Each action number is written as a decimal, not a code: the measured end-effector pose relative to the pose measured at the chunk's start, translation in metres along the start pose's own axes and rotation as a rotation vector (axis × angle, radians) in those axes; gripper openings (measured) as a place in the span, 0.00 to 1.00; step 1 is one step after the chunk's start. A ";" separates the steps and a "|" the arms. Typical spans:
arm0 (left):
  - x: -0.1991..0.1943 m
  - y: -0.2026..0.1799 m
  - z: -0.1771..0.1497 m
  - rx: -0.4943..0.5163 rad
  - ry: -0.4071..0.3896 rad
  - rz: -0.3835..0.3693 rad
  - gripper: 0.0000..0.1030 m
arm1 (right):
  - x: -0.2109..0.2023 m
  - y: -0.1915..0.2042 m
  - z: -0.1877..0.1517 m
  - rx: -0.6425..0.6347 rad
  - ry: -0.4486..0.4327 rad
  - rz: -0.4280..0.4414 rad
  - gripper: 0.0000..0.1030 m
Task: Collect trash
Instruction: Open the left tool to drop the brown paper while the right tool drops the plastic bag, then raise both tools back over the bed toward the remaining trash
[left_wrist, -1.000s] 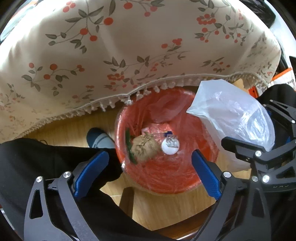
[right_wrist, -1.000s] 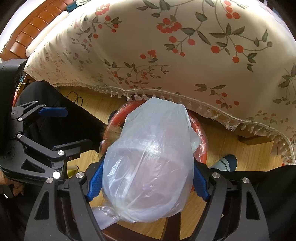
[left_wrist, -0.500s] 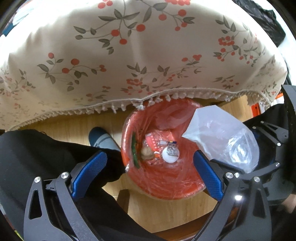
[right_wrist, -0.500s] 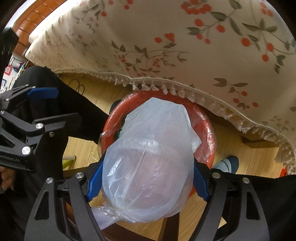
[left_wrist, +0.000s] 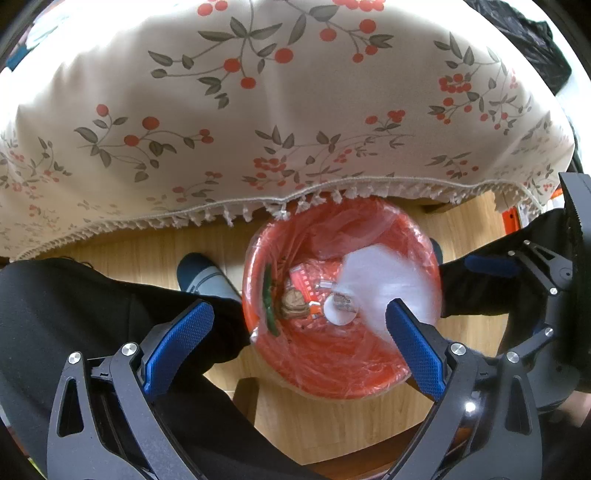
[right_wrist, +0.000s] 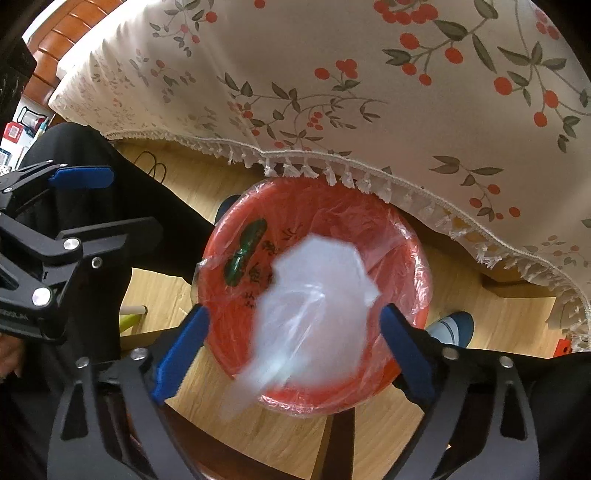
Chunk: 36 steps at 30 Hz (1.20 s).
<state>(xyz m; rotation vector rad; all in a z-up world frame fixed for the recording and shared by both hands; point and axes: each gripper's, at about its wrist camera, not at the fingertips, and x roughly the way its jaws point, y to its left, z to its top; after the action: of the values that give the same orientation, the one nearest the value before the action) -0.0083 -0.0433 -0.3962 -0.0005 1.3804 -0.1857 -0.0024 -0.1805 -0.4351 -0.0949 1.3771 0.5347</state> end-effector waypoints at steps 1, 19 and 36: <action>0.000 0.000 0.000 0.000 0.001 0.000 0.94 | -0.001 -0.001 0.000 0.002 -0.002 0.000 0.93; -0.086 -0.005 0.052 0.059 -0.248 0.049 0.94 | -0.142 -0.034 0.028 0.069 -0.414 -0.205 0.95; -0.146 0.030 0.251 0.098 -0.471 0.121 0.94 | -0.222 -0.114 0.198 0.100 -0.592 -0.299 0.95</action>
<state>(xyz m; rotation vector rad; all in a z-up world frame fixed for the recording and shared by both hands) 0.2144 -0.0218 -0.2092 0.1141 0.8974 -0.1402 0.2032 -0.2746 -0.2112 -0.0537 0.7885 0.2128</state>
